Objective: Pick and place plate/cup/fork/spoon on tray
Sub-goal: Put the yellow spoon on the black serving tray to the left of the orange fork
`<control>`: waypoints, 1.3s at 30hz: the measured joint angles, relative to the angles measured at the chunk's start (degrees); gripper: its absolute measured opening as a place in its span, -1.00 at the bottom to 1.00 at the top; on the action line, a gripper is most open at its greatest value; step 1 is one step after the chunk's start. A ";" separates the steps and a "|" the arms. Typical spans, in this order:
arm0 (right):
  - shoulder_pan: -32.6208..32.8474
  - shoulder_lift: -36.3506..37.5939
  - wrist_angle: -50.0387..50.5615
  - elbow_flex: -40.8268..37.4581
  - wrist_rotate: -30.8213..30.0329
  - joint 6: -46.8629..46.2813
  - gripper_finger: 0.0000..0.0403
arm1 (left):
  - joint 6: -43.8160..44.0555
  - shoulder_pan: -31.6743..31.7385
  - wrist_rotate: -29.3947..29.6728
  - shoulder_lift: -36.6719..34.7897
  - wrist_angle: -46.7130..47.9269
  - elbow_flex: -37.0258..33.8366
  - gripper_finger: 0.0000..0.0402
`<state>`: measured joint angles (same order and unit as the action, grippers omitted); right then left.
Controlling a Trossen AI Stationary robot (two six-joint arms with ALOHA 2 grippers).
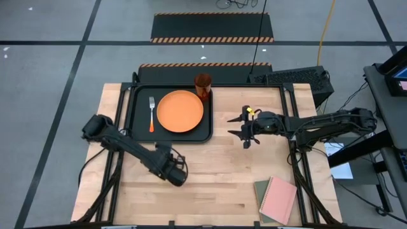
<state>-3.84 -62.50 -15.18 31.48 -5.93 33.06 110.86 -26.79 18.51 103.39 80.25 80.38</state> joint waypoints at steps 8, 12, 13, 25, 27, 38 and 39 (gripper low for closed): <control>-1.30 0.00 -2.72 0.00 0.02 1.11 0.01 | -9.01 6.31 6.82 -6.24 7.21 -0.13 -0.87; -2.29 0.00 -3.19 0.00 0.02 0.83 0.01 | -13.50 10.50 10.80 -9.49 10.14 -0.15 -0.87; -2.56 0.00 -3.10 0.00 0.02 0.81 0.01 | -15.15 11.74 11.80 -10.13 10.12 -0.15 -0.87; -3.69 0.00 -2.69 0.00 -0.13 0.68 0.01 | -27.77 26.30 20.59 -15.05 9.59 -5.85 -0.87; -3.69 0.00 -2.61 0.00 -0.21 0.66 0.01 | -27.85 28.64 20.60 -15.93 9.42 -8.42 -0.87; -3.74 0.01 -3.48 -0.02 -0.45 1.95 0.01 | -35.69 42.15 20.42 -22.51 -5.86 -24.58 -0.87; -3.83 0.02 -3.65 -0.02 -0.54 2.11 0.01 | -36.99 43.54 19.97 -22.81 -7.45 -25.76 -0.87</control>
<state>-7.67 -62.48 -18.84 31.46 -6.47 35.17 73.87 16.76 38.48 80.58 72.79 54.62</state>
